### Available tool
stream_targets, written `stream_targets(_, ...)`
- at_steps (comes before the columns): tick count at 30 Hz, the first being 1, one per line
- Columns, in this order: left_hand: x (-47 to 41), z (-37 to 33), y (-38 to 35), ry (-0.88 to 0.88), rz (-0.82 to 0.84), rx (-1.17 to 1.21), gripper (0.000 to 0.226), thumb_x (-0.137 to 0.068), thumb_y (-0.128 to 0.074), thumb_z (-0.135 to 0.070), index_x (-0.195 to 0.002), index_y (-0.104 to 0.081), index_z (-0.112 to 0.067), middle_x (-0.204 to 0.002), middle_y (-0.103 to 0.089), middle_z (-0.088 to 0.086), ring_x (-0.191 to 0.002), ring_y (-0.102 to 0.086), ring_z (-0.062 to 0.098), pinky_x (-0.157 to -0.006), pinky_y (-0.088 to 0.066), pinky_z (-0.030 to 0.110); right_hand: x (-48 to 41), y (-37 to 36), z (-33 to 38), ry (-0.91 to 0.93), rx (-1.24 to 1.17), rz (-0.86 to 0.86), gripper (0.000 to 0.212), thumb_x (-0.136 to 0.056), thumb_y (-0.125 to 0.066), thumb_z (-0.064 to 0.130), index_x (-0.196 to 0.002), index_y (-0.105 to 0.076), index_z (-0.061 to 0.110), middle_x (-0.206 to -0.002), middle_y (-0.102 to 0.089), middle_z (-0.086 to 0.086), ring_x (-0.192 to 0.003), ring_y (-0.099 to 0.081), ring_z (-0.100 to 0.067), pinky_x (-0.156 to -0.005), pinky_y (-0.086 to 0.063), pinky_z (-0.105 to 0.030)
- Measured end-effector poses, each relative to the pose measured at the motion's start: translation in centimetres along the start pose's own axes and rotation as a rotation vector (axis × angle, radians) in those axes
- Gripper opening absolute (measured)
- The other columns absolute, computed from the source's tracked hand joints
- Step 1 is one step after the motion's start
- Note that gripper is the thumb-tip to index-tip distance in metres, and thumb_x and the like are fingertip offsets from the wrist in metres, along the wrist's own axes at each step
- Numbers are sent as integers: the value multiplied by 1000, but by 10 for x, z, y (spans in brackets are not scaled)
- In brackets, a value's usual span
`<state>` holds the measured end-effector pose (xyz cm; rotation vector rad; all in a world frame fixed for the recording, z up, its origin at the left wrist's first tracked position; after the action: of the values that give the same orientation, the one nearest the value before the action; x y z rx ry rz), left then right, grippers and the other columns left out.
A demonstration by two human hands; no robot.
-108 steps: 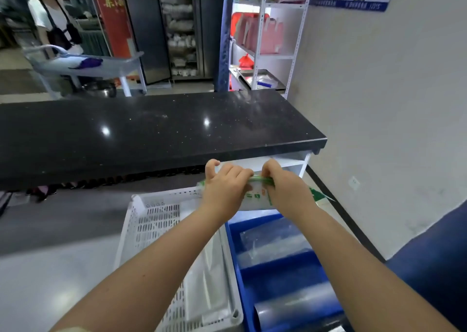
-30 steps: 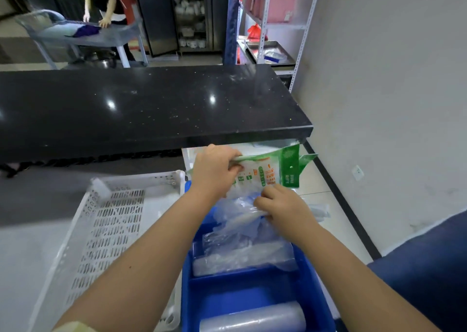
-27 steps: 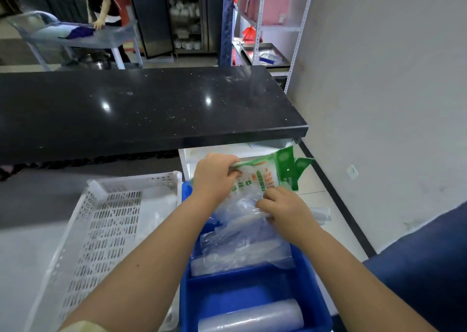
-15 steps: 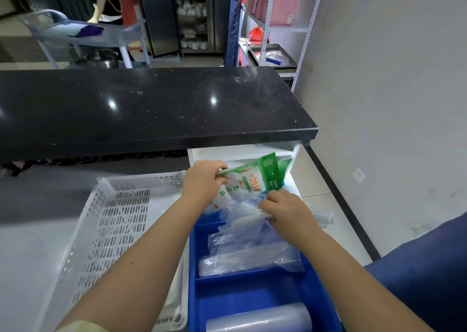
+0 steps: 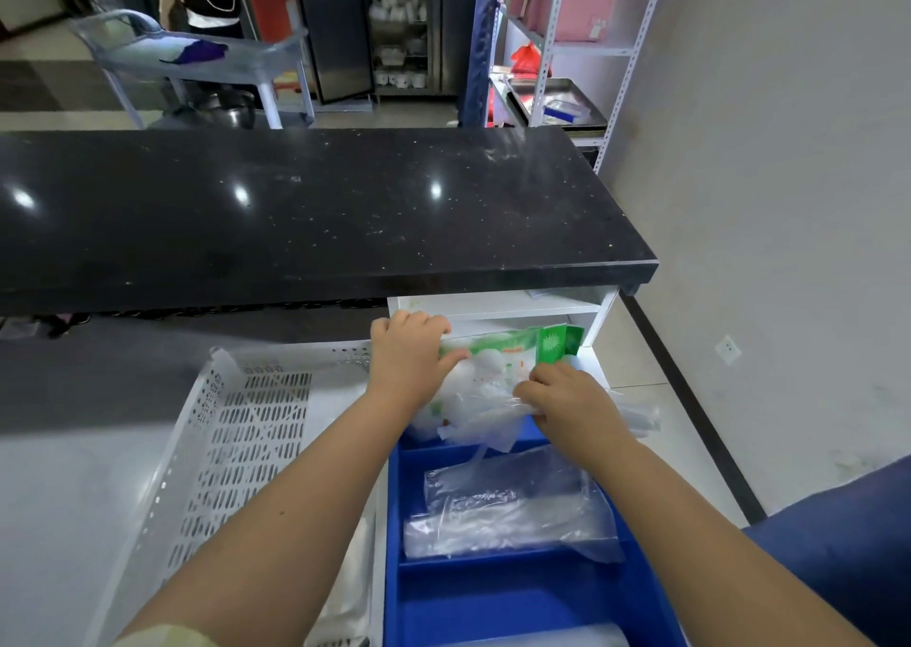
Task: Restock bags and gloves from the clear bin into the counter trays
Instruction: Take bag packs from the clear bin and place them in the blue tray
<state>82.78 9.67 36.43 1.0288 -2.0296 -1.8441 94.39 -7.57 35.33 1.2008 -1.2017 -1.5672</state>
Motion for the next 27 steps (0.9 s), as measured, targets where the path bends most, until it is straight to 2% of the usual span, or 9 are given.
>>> stream_targets(5, 22, 8, 17, -105, -189, 263, 25, -82, -69, -44, -96, -70, -23, -95, -70, -5, -93, -58, 20, -79, -41, 36, -35, -17, 22, 113, -10, 24, 33, -53, -70, -8, -81, -66, 9, -73, -57, -11, -66, -53, -31, -50, -36, -33)
stream_targets(7, 39, 5, 8, -176, -114, 319, 24, -80, -70, -40, -96, -71, -22, -95, -70, -5, -94, -59, 17, -85, -45, 35, -43, -32, 29, 136, -26, 66, 38, -57, -71, -6, -91, -66, 10, -81, -58, -11, -73, -55, -32, -54, -37, -36)
stream_targets(9, 53, 0, -8, -191, 34, 289, 25, -79, -70, -33, -101, -69, -22, -97, -70, -4, -97, -58, 19, -90, -45, 39, -45, -50, 30, 132, -30, 129, 44, -69, -67, -2, -111, -63, 12, -98, -58, -10, -89, -53, -31, -66, -41, -40)
stream_targets(11, 61, -3, -25, -147, 164, 215, 28, -80, -65, -36, -107, -66, -28, -97, -67, -8, -94, -56, 16, -87, -42, 36, -40, -63, 25, 79, -122, 188, 45, -78, -61, 2, -121, -59, 17, -112, -57, -6, -101, -50, -28, -79, -43, -40)
stream_targets(14, 64, -4, -39, -120, 202, 163, 18, -82, -64, -36, -98, -65, -29, -91, -65, -10, -88, -53, 16, -77, -38, 31, -28, -65, 13, -30, -287, 235, 43, -83, -61, 16, -125, -55, 26, -125, -58, 3, -111, -51, -21, -89, -43, -35)
stream_targets(17, 65, -10, -47, -141, 217, 133, 11, -86, -60, -26, -94, -66, -23, -93, -65, -7, -92, -53, 18, -80, -37, 32, -14, -60, -5, -77, -350, 317, 46, -86, -63, 35, -129, -51, 30, -136, -53, 9, -121, -48, -15, -99, -41, -35)
stream_targets(21, 69, -22, -53, -141, 296, 109, 15, -89, -52, -24, -92, -66, -21, -91, -64, -4, -90, -55, 20, -77, -39, 33, 7, -46, -19, -47, -349, 217, 26, -87, -64, 30, -113, -63, 27, -127, -59, 10, -117, -49, -15, -99, -40, -32)
stream_targets(25, 83, -22, -51, -66, 304, 263, 35, -90, -50, -42, -120, -59, -26, -107, -68, -5, -96, -61, 18, -77, -52, 36, 16, -49, -15, 3, -281, 184, 17, -89, -59, 16, -100, -71, 18, -101, -69, 5, -93, -58, -21, -82, -48, -38)
stream_targets(27, 89, -18, -53, -59, 357, 252, 38, -90, -46, -52, -116, -60, -28, -108, -67, -8, -96, -60, 16, -76, -52, 35, 16, -54, -16, -95, -294, 224, 18, -90, -53, 21, -98, -69, 23, -98, -68, 7, -90, -59, -18, -75, -48, -33)
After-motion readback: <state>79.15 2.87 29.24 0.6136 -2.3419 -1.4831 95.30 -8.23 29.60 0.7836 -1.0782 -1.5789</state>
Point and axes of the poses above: each hand's wrist, its own x-axis away from the middle knuckle, its own y-axis out of the back of the hand, z = x × y, the point moved 3 cm from there along -x, towards the middle knuckle
